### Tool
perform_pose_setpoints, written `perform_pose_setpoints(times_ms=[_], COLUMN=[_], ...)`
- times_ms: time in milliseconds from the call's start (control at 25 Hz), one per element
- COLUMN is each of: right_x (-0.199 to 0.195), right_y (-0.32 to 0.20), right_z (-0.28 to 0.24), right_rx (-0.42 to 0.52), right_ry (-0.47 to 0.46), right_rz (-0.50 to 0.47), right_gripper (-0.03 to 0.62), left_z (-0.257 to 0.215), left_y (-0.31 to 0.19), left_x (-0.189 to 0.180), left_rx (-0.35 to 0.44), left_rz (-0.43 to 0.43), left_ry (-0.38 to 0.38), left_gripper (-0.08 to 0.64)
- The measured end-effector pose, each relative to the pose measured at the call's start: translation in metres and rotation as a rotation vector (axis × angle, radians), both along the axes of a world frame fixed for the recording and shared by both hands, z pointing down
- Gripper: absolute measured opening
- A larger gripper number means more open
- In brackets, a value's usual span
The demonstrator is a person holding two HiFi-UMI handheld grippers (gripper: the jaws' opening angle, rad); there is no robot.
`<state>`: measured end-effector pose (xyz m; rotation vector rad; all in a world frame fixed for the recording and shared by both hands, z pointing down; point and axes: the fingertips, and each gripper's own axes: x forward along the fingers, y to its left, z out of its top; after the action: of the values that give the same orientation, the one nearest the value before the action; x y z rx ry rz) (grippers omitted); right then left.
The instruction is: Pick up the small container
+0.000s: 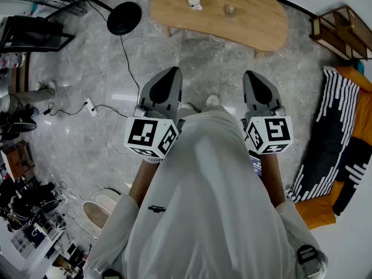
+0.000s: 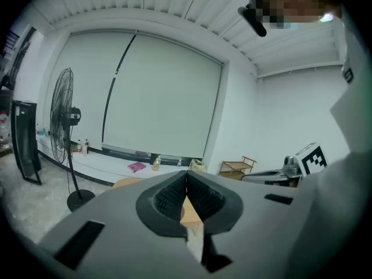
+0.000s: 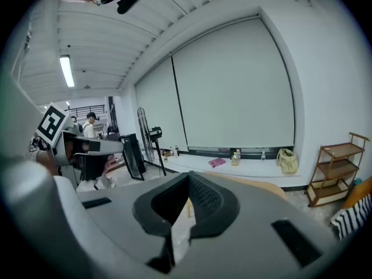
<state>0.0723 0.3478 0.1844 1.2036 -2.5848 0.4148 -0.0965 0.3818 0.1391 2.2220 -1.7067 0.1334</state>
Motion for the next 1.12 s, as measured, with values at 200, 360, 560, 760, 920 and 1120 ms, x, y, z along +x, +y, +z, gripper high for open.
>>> perform_pose_setpoints(times_ms=[200, 360, 560, 760, 920, 1120], right_x=[0.012, 0.030, 0.054, 0.064, 0.073, 0.082], right_y=[-0.002, -0.007, -0.007, -0.002, 0.003, 0.007], right_z=[-0.002, -0.012, -0.012, -0.016, -0.008, 0.005], right_rx=[0.024, 0.076, 0.093, 0.114, 0.106, 0.063], right_ry=[0.007, -0.027, -0.085, -0.112, -0.102, -0.102], right_rz=[-0.012, 0.026, 0.047, 0.052, 0.086, 0.124], right_gripper=[0.003, 0.003, 0.006, 0.006, 0.006, 0.006], left_z=[0.009, 0.013, 0.009, 0.011, 0.013, 0.015], left_y=[0.007, 0.004, -0.001, -0.004, -0.008, -0.020], left_x=[0.015, 0.030, 0.058, 0.077, 0.098, 0.112], left_rx=[-0.010, -0.013, -0.007, -0.036, -0.042, -0.030], left_rz=[-0.012, 0.000, 0.033, 0.083, 0.158, 0.213], left_ry=[-0.003, -0.014, -0.028, -0.053, -0.084, -0.080], left_gripper=[0.020, 0.020, 0.020, 0.020, 0.020, 0.020])
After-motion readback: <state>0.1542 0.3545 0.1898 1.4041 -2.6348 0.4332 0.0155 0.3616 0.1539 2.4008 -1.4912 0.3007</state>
